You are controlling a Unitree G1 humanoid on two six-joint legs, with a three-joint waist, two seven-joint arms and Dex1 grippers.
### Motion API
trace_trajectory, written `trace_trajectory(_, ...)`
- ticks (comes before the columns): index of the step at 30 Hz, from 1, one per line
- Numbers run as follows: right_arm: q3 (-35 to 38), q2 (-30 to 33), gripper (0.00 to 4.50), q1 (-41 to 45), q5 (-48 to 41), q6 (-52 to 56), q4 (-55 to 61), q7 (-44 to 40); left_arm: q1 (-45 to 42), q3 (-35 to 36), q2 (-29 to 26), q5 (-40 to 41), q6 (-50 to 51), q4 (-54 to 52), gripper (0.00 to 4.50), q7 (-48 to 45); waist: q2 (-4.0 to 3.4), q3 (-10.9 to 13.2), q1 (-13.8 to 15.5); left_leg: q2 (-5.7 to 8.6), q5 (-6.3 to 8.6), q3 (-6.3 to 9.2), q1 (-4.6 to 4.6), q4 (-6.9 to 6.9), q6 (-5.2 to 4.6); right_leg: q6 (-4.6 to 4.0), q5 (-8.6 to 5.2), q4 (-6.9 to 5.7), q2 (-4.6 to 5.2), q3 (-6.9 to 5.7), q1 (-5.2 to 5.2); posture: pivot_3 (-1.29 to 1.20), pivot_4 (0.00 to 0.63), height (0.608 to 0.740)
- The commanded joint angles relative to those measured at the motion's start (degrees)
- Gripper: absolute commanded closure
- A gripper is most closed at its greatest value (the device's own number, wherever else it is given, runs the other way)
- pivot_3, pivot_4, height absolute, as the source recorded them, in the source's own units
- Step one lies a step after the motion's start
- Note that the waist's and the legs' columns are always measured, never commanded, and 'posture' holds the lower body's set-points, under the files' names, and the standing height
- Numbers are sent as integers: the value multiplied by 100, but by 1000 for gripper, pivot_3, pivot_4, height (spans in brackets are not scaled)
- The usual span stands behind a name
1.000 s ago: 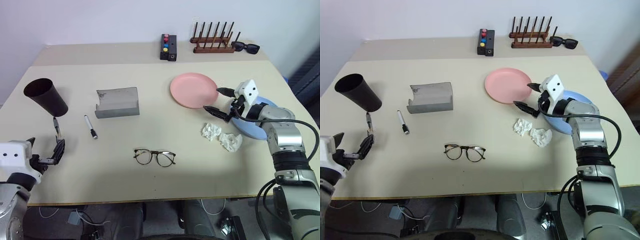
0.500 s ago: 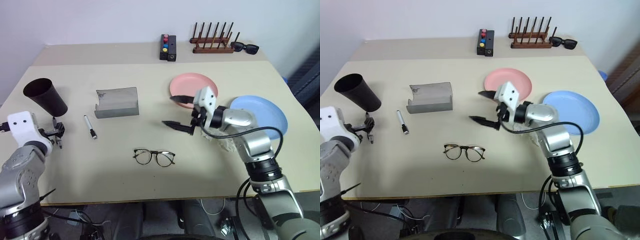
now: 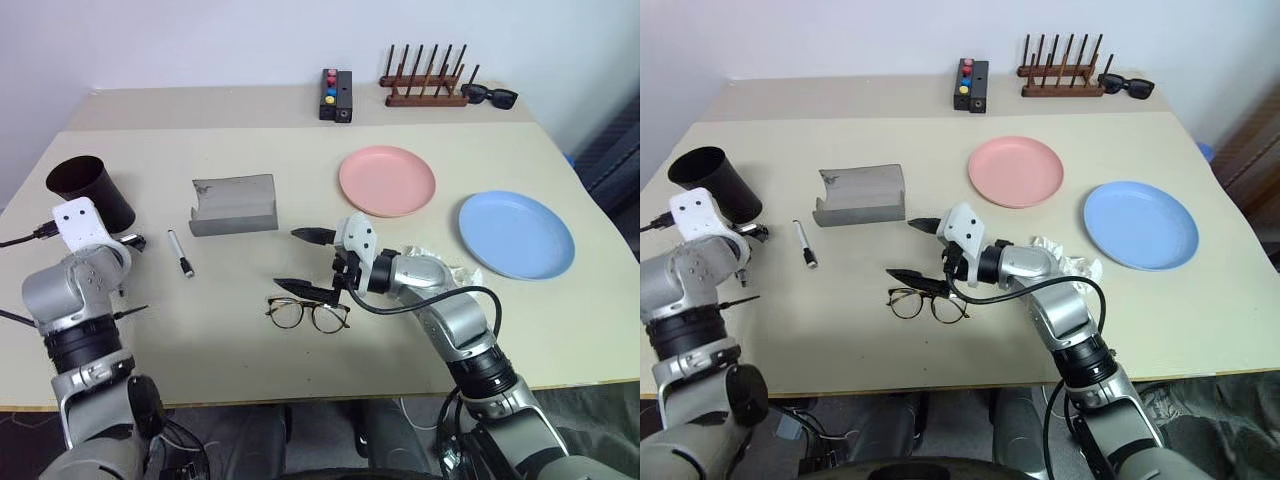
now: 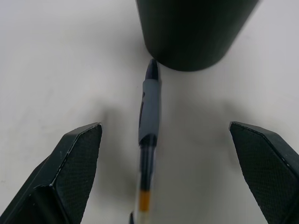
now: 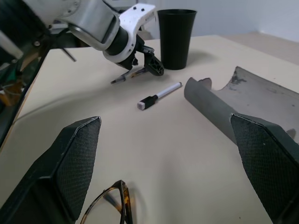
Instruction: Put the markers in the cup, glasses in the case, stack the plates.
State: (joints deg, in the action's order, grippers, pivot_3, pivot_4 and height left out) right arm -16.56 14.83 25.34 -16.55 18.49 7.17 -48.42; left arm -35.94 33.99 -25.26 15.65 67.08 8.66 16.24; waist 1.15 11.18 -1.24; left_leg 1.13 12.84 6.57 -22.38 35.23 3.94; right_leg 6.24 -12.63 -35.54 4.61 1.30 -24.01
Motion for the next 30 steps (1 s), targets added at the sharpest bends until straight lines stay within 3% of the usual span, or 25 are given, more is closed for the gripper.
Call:
trace_trajectory(1, 11, -69, 0, -21, -26, -47, 252, 84, -273, 297, -152, -118, 177, 256, 54, 168, 0, 0, -7, 0, 0, 0, 0, -1, 0, 0, 0, 0, 0, 0, -1, 0, 150, 740)
trace_trajectory(2, 10, -81, 0, -20, -24, -64, 233, 95, -354, 374, -147, -139, 250, 348, 54, 230, 1, 0, -4, 0, 0, 0, 0, -2, 1, 0, 0, 0, 0, 0, -2, 0, 150, 740)
trace_trajectory(5, 0, -110, 0, -19, -25, -82, 214, 125, -467, 513, -160, -274, 386, 489, 929, 430, 1, 0, -6, 0, -3, 0, 0, -2, 5, 2, 2, -2, 0, 1, -3, 0, 150, 740)
trace_trajectory(12, -35, -172, 0, 10, -28, -101, 186, 127, -470, 776, -87, -388, 494, 365, 4452, 605, 1, -1, -27, 0, -6, 0, 0, -4, 11, 3, 2, -4, 0, 1, -5, 0, 150, 740)
trace_trajectory(17, 34, -294, 0, 83, -93, -180, 126, 134, 67, 465, -64, -238, -190, -540, 4489, 3, 2, -1, -79, 0, -7, 1, 0, -6, 13, 3, 2, -5, 2, 1, -5, 0, 150, 740)
trace_trajectory(20, 185, -473, 0, 136, -209, -252, 83, 218, 557, 711, 106, 168, -667, -1352, 4489, -561, 3, -1, -114, 0, -11, 1, -3, -11, 21, 2, 3, -6, 3, 2, -11, 0, 150, 740)
trace_trajectory(26, 310, -628, 0, 202, -350, -308, -32, 195, 2593, 579, -38, 1016, -1071, -3298, 4489, -2295, 3, -1, -143, -1, -12, -4, -4, -14, 22, -1, 2, -7, 4, 7, -17, 0, 150, 740)
trace_trajectory(30, 281, -678, 0, 286, -396, -343, -166, 84, 3336, 483, -257, 1485, -1157, -4053, 4489, -3022, 8, -2, -80, -2, -12, -2, -5, -12, 22, -24, -10, -9, 3, 6, -17, 0, 150, 740)
